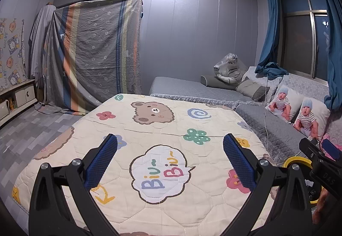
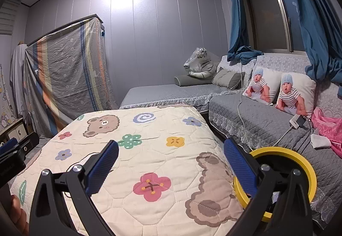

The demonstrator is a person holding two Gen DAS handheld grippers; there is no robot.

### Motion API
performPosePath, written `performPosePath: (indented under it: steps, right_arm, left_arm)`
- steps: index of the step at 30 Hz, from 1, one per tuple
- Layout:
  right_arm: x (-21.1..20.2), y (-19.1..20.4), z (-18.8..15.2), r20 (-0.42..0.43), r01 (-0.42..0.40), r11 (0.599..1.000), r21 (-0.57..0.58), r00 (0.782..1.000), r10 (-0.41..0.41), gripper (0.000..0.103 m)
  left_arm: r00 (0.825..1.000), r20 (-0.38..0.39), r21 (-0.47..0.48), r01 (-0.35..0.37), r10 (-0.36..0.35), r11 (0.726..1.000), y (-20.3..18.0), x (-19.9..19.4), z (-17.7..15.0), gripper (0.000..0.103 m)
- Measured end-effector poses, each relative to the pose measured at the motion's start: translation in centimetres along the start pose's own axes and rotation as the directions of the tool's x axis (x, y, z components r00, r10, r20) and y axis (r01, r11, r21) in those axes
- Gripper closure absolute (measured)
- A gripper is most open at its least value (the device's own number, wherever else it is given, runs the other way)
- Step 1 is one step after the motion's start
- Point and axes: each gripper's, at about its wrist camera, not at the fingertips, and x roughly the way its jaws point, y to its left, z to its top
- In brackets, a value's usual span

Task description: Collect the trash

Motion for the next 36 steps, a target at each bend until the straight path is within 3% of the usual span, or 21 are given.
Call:
performPosePath:
  steps: [36]
  right_arm:
    - [0.20, 0.08, -0.45, -0.019, -0.004, 1.000, 0.008, 1.000, 0.004, 0.008]
  left_arm:
    - [1.000, -0.022, 0.005, 0.018, -0.018, 1.000, -0.08, 0.62, -0.42, 0.008]
